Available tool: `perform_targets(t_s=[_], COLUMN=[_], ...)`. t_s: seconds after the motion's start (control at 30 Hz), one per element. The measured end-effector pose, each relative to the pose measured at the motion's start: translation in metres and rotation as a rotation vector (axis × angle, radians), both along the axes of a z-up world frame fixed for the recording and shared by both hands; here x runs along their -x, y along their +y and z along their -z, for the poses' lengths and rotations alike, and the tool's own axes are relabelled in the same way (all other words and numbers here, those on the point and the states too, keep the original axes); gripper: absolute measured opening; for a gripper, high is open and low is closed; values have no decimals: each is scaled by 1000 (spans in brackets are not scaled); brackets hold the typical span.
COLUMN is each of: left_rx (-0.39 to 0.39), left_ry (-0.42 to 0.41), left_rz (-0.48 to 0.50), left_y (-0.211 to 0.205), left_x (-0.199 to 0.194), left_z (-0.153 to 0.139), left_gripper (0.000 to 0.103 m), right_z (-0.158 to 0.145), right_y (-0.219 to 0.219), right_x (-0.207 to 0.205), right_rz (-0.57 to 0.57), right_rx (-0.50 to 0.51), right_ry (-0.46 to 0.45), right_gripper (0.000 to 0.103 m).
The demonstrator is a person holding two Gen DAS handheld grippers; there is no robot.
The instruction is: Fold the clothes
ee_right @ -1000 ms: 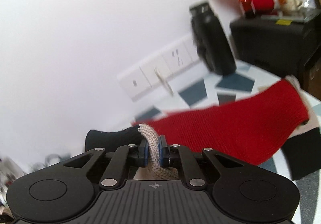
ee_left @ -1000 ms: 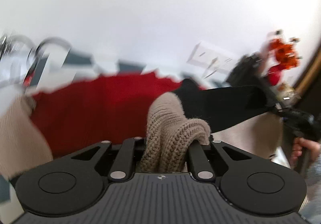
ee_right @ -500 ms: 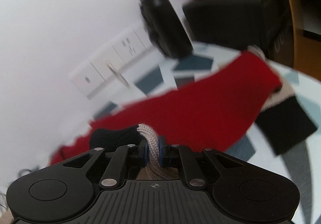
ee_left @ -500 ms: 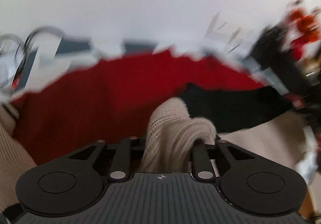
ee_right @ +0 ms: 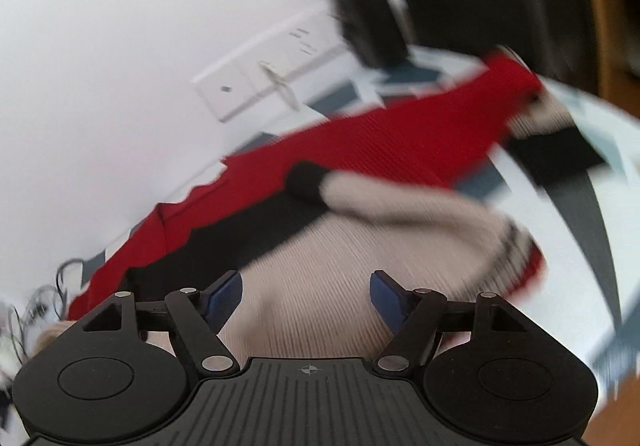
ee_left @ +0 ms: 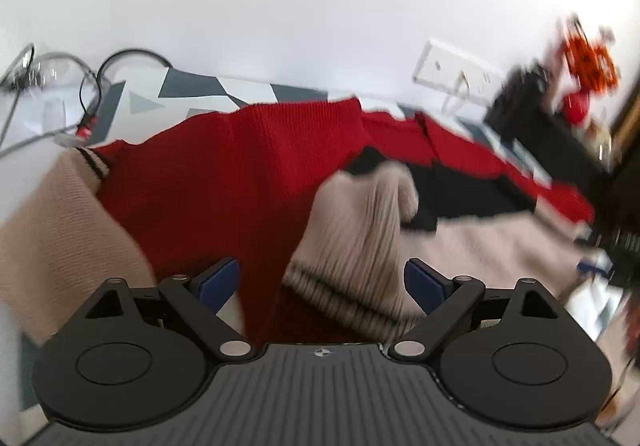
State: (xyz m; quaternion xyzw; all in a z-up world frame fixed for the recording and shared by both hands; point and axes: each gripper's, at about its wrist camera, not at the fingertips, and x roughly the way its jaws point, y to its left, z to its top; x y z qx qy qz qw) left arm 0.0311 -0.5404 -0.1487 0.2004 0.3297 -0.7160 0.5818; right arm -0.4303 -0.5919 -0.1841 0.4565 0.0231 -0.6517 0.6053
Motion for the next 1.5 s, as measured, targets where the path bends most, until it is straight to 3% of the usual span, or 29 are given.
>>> perform_targets(t_s=[0.1,0.33,0.5,0.6,0.8,0.9,1.1,1.13,1.17,1.2,1.37,1.5], left_rx=[-18,15,31,38,38,45,29,28,26,24,35,-21], left_ry=[-76,-105,-160,-194,-181,-177,-175,-181,-186,-193,-163,-67], left_rz=[56,31,57,78,97,115,127,132,144,157,152,122], left_y=[10,15,17,19,24,25,17,17,17,17,30,35], left_x=[8,17,24,27,21,22,25,26,26,27,4,-18], left_z=[14,33,37,39,36,36,34,34,33,30,-1,0], left_gripper=[91,91,91,68,67,57,51,48,35,19,13,14], right_z=[10,26,27,29,36,42,45,45,45,44,21,22], right_y=[6,6,4,5,14,14,-2,-6,-9,-11,-3,-4], right_x=[5,3,-5,-4,6,7,7,5,5,5,26,37], right_rz=[33,106,123,160,255,267,316,327,339,351,420,437], right_rx=[-49,-117,-157,-188,-249,-248,-204,-201,-202,-202,-33,-30], right_ry=[-45,-140,-156,-195,-300,-323,-300,-296,-292,-287,-304,-291], right_gripper=[66,68,70,69,68,66,64,62,45,15,15,15])
